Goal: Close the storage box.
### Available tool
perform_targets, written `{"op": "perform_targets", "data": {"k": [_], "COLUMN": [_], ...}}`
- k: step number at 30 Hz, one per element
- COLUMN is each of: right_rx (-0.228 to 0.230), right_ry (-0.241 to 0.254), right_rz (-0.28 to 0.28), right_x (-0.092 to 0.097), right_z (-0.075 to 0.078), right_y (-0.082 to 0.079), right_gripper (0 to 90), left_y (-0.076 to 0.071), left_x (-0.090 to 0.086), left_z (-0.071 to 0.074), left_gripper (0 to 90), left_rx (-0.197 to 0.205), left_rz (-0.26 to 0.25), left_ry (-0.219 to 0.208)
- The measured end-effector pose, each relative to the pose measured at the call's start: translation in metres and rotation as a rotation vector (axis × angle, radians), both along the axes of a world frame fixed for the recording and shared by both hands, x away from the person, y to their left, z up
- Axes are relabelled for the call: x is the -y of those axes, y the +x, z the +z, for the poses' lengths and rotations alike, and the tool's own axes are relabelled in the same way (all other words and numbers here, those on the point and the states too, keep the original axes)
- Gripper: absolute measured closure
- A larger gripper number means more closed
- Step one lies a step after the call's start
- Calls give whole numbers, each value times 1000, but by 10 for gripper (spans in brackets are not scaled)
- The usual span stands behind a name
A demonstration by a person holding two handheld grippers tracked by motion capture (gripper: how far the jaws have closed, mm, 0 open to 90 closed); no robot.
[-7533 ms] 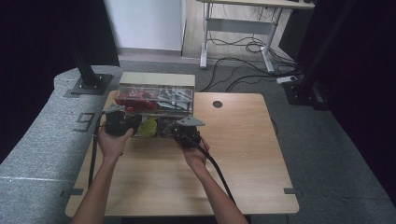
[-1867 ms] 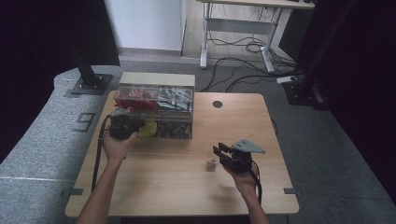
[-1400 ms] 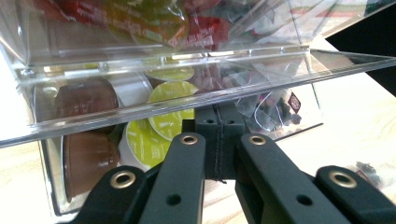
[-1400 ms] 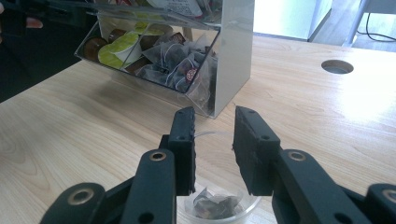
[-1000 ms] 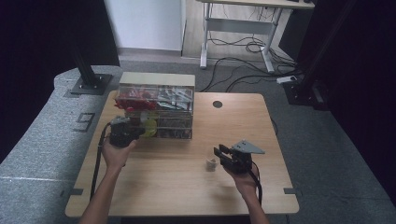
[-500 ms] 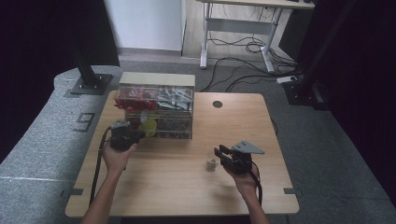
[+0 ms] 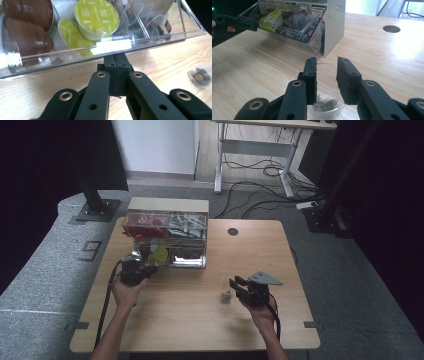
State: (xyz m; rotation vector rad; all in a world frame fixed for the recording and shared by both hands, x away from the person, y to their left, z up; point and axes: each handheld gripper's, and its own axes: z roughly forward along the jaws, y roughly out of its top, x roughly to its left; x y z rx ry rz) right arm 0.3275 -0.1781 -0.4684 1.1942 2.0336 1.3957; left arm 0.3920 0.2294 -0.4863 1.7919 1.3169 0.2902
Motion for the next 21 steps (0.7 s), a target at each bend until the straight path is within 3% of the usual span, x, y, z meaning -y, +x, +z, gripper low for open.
{"op": "perform_targets", "data": {"k": [14, 21], "right_rx": [-4, -7], "right_ry": [0, -1], "right_rz": [-4, -4], "right_x": [1, 2], "right_z": [-1, -3], "right_y": [0, 1], "right_gripper": [690, 686], "left_y": [1, -5], "left_x": [1, 2], "left_z": [-9, -9], "left_gripper": [900, 896], "left_rx": [-26, -2], "left_rz": [-7, -3], "left_ry": [6, -9]}}
